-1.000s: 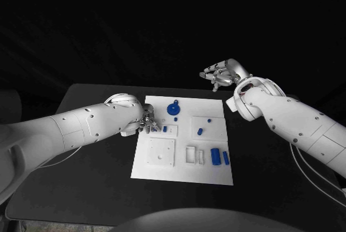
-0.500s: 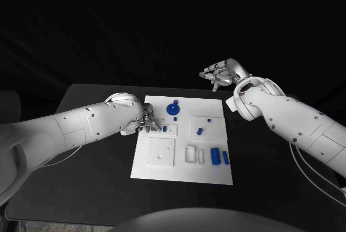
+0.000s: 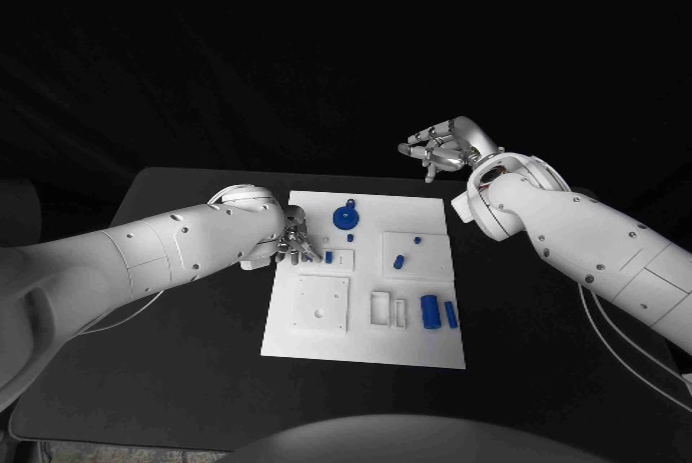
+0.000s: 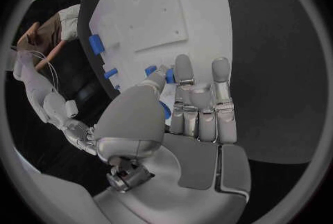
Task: Assemble the parts on the task board
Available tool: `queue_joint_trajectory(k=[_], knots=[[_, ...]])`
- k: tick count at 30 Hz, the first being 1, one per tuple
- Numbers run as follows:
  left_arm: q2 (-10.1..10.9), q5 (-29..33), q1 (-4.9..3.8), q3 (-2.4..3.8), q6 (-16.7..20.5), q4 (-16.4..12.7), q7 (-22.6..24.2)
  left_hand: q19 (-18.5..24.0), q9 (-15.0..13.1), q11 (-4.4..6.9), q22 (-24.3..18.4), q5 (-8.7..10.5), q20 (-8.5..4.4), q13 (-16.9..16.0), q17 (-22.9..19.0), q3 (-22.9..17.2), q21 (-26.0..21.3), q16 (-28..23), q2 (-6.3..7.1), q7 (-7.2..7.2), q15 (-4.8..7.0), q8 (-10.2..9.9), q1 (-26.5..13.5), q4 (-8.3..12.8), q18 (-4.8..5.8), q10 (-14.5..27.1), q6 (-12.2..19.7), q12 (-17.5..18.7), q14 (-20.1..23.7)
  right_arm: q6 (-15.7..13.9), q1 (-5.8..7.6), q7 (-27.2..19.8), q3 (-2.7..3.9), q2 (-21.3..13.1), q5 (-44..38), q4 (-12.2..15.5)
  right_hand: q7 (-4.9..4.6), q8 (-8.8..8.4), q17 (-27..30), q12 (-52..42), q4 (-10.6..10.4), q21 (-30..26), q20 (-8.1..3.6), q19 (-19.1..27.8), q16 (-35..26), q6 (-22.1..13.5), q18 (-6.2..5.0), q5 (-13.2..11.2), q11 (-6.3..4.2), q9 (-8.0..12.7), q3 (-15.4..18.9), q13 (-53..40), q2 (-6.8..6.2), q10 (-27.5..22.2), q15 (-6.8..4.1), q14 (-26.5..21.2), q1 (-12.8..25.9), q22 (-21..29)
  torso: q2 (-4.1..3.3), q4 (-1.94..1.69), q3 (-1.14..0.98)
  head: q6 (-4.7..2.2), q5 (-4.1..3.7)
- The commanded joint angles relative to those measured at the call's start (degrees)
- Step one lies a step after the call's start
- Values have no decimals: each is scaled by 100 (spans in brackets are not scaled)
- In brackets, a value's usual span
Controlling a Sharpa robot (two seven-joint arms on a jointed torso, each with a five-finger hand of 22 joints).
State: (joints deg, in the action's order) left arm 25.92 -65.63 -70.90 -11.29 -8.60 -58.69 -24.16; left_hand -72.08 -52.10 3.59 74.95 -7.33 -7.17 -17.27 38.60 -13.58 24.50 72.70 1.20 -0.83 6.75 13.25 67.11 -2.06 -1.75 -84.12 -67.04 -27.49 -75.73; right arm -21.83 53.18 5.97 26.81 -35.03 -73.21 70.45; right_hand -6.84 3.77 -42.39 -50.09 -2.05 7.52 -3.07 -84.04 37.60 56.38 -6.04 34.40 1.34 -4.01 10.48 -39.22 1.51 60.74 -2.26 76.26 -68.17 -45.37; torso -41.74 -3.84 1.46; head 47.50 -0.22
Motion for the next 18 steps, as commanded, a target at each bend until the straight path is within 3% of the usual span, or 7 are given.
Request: queue_joint_trajectory(k=[1, 4, 9, 18], knots=[[34, 23, 117, -74, -232, 21, -172, 1, 18, -9, 101, -184, -13, 8, -7, -222, -34, -21, -195, -7, -11, -23, 199, 166, 49, -233, 79, 35, 37, 63, -3, -26, 0, -2, -52, 5, 9, -14, -10, -9, -28, 28, -24, -100, -24, 30, 18, 37, -15, -1, -8, -5, 20, 11, -2, 17, 24, 6, 1, -3, 0, 0, -2], [52, 97, 116, -71, -264, -6, -160, 10, -56, -17, 106, -345, 2, 7, 3, -393, -33, -8, -275, 10, -22, 33, 208, 317, 34, -235, 105, 40, 43, 65, -3, -25, 0, -3, -52, 3, 9, -14, -10, -9, -28, 28, -24, -100, -24, 30, 18, 37, -15, -1, -8, -5, 20, 11, -2, 17, 24, 6, 1, -4, 0, 0, -2], [82, 240, 98, -37, -346, -41, -146, 29, -209, -24, 107, -352, 22, -1, -3, -562, -17, 2, -343, 13, -34, 106, 109, 488, 14, -233, 159, 46, 59, 68, -3, -23, 0, -2, -52, 0, 9, -14, -10, -9, -28, 28, -24, -100, -24, 30, 18, 37, -15, -1, -8, -5, 20, 11, -2, 17, 24, 6, 1, -1, 1, -3, 3], [89, 349, 49, -14, -527, -35, -131, 43, -246, -21, 108, -370, 28, -7, 14, -612, -9, 18, -365, 19, -39, 112, 104, 570, 10, -232, 161, 47, 59, 77, -3, -21, 0, 7, -52, -7, 9, -14, -10, -9, -28, 28, -24, -100, -24, 30, 18, 37, -15, -1, -8, -5, 20, 11, -2, 17, 24, 6, -2, 0, 0, -1, 9]])
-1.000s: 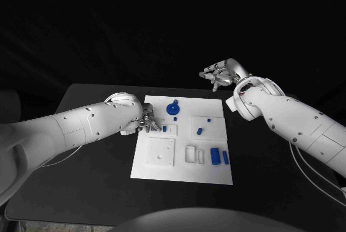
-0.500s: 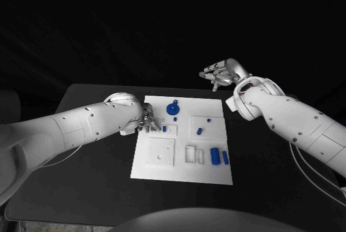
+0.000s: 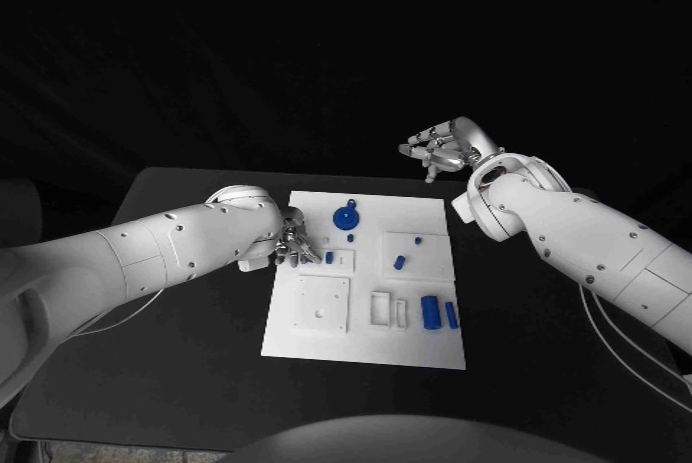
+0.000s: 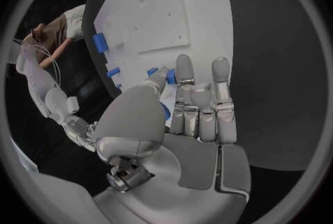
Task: Assemble the parts on the task board
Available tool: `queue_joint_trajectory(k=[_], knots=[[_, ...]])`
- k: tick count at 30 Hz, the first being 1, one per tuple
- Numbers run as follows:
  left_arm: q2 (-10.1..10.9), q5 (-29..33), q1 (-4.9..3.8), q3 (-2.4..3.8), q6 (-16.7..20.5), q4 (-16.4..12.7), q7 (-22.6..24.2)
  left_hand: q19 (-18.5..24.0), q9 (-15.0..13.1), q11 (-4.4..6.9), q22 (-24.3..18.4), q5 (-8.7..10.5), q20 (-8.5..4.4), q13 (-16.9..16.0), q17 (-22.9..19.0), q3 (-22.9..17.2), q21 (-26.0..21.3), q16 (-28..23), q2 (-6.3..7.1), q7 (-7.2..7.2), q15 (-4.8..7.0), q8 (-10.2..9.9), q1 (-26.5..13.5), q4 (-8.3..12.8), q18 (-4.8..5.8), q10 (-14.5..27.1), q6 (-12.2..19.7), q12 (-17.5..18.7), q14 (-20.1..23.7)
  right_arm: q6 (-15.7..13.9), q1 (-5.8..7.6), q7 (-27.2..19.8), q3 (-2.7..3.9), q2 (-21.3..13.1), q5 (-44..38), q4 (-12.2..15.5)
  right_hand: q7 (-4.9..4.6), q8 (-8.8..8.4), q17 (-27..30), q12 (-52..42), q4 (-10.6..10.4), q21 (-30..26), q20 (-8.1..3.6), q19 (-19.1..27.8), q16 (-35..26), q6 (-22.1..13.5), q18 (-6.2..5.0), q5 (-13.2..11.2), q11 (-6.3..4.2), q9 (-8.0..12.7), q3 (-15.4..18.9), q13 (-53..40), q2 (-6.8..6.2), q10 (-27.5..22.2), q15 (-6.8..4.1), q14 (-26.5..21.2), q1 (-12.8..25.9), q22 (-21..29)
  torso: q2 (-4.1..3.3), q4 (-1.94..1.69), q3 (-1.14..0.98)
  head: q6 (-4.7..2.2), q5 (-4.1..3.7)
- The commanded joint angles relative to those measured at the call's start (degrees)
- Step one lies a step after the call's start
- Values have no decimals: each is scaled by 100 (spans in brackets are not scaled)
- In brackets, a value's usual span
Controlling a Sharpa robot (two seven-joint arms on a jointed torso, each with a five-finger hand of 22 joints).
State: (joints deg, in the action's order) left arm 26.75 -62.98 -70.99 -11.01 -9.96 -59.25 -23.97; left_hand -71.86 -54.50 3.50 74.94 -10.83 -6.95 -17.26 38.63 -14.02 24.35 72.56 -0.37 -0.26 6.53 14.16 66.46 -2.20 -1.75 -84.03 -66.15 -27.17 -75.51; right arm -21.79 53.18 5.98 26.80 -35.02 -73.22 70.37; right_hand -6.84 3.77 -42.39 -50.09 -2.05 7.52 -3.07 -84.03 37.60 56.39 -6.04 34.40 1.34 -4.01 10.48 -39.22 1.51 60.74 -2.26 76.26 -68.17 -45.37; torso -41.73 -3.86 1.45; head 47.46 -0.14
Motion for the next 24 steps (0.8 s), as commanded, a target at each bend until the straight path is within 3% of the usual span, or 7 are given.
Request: queue_joint_trajectory(k=[1, 24], knots=[[3, 92, 54, -41, -416, 27, -148, 24, -9, -13, 109, -24, 8, -9, 9, -574, 8, 34, -208, -38, -19, 20, 167, 597, 9, -239, 72, 16, 41, 75, -3, -21, 0, 7, -51, -1, 9, -14, -10, -10, -27, 28, -24, -100, -24, 30, 19, 37, -15, -1, -8, -6, 20, 11, -2, 18, 24, 6, -2, 2, 0, 4, 1], [-268, -74, 32, -47, -618, 384, -79, 42, -22, -15, 111, -26, 17, -21, 14, -598, 32, 57, -217, -30, -24, 1, 180, 655, 0, -237, 79, 24, 57, 89, -3, -13, 0, 30, -51, -8, 9, -14, -10, -10, -27, 28, -24, -100, -24, 30, 19, 37, -15, -1, -8, -6, 20, 11, -2, 18, 24, 6, -2, 4, -2, -2, 12]])
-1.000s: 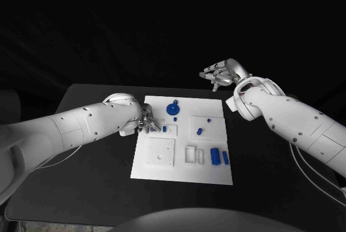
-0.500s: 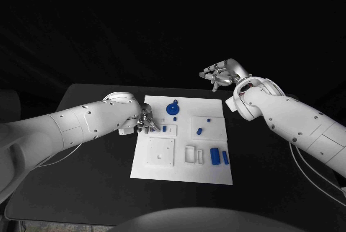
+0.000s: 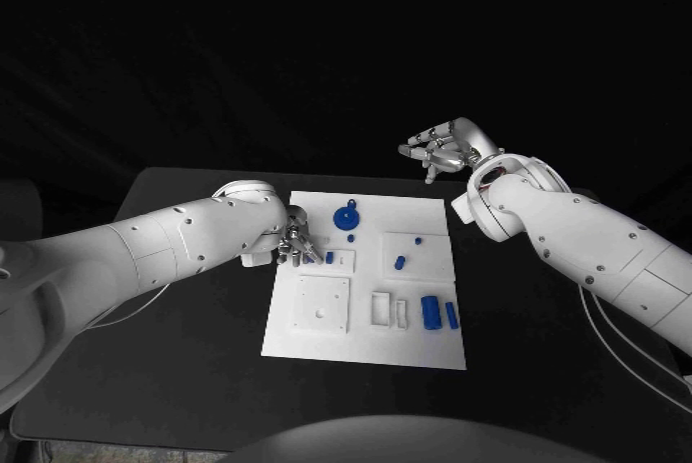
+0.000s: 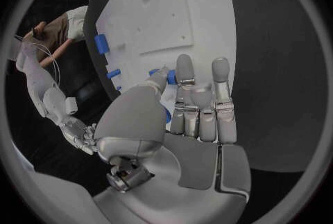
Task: Assemble the parts on the task board
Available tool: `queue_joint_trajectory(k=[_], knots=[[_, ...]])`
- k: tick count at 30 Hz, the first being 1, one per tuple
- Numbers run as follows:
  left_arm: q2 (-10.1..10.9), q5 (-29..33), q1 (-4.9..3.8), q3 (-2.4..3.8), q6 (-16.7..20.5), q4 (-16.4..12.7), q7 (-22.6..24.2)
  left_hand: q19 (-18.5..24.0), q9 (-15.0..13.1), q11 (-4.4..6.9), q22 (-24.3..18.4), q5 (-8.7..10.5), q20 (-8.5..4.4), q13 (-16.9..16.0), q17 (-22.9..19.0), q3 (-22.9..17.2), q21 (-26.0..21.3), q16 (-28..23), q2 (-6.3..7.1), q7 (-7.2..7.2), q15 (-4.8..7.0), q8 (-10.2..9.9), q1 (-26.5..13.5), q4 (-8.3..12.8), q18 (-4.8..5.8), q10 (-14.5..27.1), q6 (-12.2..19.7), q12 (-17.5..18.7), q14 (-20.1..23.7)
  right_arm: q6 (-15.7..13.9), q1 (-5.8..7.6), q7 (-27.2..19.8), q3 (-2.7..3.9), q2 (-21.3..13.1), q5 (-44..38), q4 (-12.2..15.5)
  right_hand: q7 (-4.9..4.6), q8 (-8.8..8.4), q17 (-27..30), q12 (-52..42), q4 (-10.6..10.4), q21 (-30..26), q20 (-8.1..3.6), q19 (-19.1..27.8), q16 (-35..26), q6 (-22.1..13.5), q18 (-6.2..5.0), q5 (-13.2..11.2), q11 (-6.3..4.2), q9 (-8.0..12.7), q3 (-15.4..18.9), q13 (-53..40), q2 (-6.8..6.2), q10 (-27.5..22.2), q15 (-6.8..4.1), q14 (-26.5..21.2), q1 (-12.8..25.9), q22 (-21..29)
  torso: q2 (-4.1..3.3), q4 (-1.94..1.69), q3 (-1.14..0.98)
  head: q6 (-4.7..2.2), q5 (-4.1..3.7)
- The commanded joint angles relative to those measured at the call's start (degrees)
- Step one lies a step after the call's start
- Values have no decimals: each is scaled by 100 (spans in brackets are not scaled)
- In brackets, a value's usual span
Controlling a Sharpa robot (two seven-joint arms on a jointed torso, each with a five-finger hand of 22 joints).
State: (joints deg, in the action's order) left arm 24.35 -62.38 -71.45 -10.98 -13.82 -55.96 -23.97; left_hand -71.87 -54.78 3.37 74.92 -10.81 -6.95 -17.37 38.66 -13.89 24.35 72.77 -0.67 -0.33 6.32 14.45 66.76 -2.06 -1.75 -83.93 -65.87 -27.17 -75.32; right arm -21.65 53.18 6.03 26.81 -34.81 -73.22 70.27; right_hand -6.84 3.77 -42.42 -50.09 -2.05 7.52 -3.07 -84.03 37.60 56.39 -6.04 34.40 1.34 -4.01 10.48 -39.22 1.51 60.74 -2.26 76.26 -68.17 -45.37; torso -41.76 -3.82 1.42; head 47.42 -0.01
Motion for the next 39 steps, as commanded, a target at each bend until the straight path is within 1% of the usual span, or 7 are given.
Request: queue_joint_trajectory(k=[1, 7, 13, 20, 26, 31, 39], knots=[[-37, -138, 78, -50, -235, 69, -76, 42, 6, -2, 113, -28, 17, -10, 11, -611, 32, 36, -186, -22, -3, -29, 150, 641, 0, -247, 52, 24, 38, 75, -3, -19, 0, 10, -51, 2, 9, -14, -7, -10, -28, 28, -24, -100, -24, 30, 19, 37, -15, -1, -8, -6, 20, 11, -2, 18, 24, 7, 0, 1, 1, 2, -3], [-82, -166, 78, -51, -248, 122, -66, 44, 4, -1, 112, -29, 17, -11, 16, -616, 34, 41, -189, -22, -4, -30, 156, 651, -1, -245, 52, 24, 37, 78, -3, -17, 0, 15, -51, 0, 9, -14, -7, -10, -28, 28, -24, -100, -24, 30, 19, 37, -15, -1, -8, -6, 20, 11, -2, 18, 24, 7, -3, 2, 3, 2, -3], [-129, -212, 77, -52, -357, 188, -69, 49, 2, 0, 113, -29, 19, -20, 32, -618, 47, 57, -192, -22, -6, -35, 152, 676, -3, -247, 46, 15, 33, 83, -3, -14, 0, 18, -51, -2, 9, -14, -7, -10, -28, 28, -24, -100, -24, 30, 19, 37, -15, -1, -8, -6, 20, 11, -2, 18, 24, 7, -3, 5, 5, 9, -8], [-166, -260, 76, -56, -477, 276, -71, 63, 11, -2, 113, -30, 25, -22, 35, -625, 56, 66, -194, -17, -10, -51, 176, 710, -7, -244, 42, 25, 44, 86, -3, -11, -1, 22, -52, -3, 9, -14, -7, -10, -28, 28, -24, -100, -24, 30, 19, 37, -15, -1, -8, -6, 20, 11, -2, 18, 24, 7, -1, -3, 4, 21, -17], [-178, -276, 68, -56, -578, 341, -51, 72, 16, -1, 114, -38, 30, -26, 43, -628, 66, 76, -188, -16, -15, -60, 198, 736, -8, -245, 33, 25, 48, 88, -3, -10, -1, 27, -52, -8, 12, -13, -9, -12, -37, 46, -26, -97, -24, 42, 19, 41, -18, -3, -12, -9, 19, 17, -3, 22, 22, 10, -2, 0, 2, 28, -21], [-185, -283, 52, -56, -670, 381, -37, 80, 26, -2, 115, -52, 34, -28, 49, -631, 74, 84, -180, -14, -19, -73, 220, 755, -12, -244, 21, 25, 51, 89, -3, -10, -1, 30, -52, -11, 12, -13, -9, -12, -37, 46, -26, -97, -24, 42, 19, 41, -18, -3, -12, -9, 19, 17, -3, 22, 22, 10, -6, 9, 6, 32, -26], [-199, -314, 35, -56, -779, 440, -28, 95, 37, -3, 114, -53, 39, -32, 57, -627, 88, 95, -172, -11, -23, -96, 239, 763, -13, -243, 6, 29, 55, 88, -3, -8, -1, 33, -52, -8, 12, -13, -9, -12, -37, 46, -26, -97, -24, 42, 19, 41, -18, -3, -12, -9, 19, 17, -3, 22, 22, 10, -1, -5, 3, 43, -42]])
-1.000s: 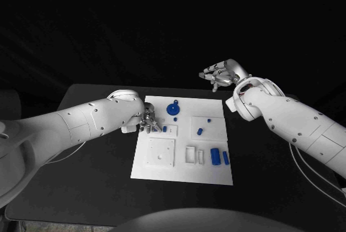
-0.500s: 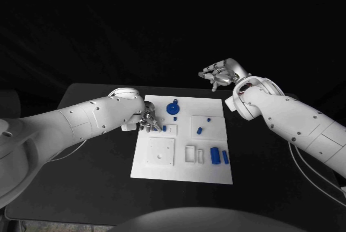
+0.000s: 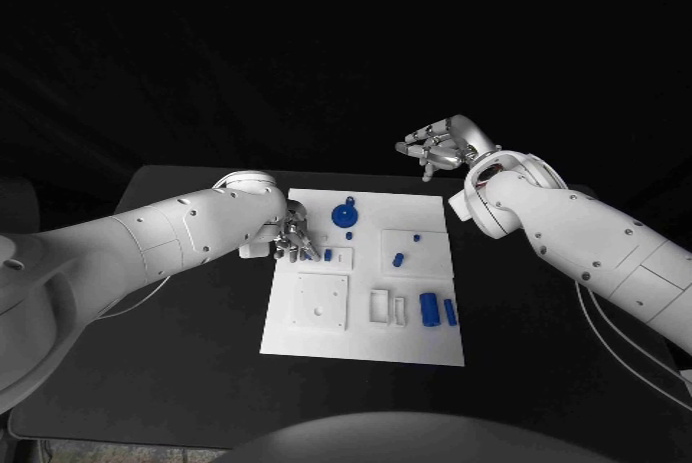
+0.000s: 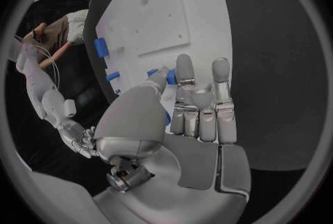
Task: Assemble the parts on the task board
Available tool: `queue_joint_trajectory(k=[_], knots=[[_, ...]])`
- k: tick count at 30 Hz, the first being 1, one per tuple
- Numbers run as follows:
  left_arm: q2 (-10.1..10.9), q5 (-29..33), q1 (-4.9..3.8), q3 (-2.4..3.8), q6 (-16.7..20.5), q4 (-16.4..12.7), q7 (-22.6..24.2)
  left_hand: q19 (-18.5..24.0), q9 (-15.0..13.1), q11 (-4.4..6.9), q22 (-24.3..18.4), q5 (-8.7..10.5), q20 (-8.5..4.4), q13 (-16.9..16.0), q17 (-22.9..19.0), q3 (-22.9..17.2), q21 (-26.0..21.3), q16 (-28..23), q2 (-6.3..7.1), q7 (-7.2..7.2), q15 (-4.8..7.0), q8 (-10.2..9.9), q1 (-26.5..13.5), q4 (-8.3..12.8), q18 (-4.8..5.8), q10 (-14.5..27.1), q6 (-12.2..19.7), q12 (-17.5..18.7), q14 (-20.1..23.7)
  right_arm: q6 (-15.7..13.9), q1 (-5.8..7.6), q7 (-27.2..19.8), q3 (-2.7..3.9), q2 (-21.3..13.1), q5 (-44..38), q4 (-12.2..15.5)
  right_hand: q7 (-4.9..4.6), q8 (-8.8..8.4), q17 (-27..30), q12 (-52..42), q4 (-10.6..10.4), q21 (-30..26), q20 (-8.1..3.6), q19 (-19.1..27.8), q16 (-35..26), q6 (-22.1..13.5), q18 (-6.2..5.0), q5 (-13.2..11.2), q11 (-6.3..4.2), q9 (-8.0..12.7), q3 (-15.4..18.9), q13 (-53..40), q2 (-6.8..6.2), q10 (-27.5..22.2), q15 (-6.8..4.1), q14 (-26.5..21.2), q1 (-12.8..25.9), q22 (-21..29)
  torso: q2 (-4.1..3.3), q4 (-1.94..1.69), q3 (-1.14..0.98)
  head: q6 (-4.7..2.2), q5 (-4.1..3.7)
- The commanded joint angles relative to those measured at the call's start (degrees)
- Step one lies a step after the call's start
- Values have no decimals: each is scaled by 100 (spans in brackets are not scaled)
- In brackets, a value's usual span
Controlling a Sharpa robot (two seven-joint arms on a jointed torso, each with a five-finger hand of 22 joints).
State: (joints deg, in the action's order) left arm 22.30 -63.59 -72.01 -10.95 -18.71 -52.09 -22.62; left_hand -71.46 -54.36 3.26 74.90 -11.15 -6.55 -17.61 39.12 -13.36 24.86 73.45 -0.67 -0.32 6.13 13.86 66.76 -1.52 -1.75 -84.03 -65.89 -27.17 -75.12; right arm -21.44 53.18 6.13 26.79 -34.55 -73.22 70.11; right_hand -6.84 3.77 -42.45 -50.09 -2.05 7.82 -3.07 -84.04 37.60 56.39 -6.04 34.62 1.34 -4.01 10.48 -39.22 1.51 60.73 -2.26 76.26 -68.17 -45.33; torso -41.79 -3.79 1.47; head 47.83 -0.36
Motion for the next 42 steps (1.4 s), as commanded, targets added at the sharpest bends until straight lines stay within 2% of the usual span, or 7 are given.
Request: queue_joint_trajectory(k=[1, 21, 42], knots=[[5, -212, 90, -60, -302, 63, -159, 55, -6, 8, 116, -18, -1, -9, 11, -681, 37, 27, -172, -12, -4, -37, 239, 709, -14, -233, 8, 29, 36, 67, -2, -18, 1, 8, -52, 7, 12, -13, -6, -12, -37, 16, -26, -97, -24, 42, 19, 19, -18, -3, -12, -9, 19, 17, -3, 22, 22, 5, 4, -8, -1, 3, -8], [-60, -186, 89, -80, -324, 177, -97, 61, -21, 5, 110, 37, 1, -17, -18, -632, 48, 20, -191, -14, -5, -58, 238, 653, -16, -230, 13, 35, 42, 65, -2, -17, 1, 22, -53, 11, 12, -13, -6, -12, -37, 16, -26, -97, -24, 42, 19, 19, -18, -3, -12, -9, 19, 17, -3, 22, 22, 5, 2, 2, 0, 9, 14], [-136, -187, 97, -91, -176, 166, -37, 53, -33, 7, 110, 35, -3, -26, -8, -613, 49, 30, -195, -14, -1, -62, 247, 636, -16, -232, 15, 31, 35, 63, -2, -13, 1, 21, -56, 19, 12, -13, -6, -12, -37, 16, -26, -97, -24, 42, 19, 19, -18, -3, -12, -9, 19, 17, -3, 22, 22, 5, 6, -7, -3, 16, -17]])
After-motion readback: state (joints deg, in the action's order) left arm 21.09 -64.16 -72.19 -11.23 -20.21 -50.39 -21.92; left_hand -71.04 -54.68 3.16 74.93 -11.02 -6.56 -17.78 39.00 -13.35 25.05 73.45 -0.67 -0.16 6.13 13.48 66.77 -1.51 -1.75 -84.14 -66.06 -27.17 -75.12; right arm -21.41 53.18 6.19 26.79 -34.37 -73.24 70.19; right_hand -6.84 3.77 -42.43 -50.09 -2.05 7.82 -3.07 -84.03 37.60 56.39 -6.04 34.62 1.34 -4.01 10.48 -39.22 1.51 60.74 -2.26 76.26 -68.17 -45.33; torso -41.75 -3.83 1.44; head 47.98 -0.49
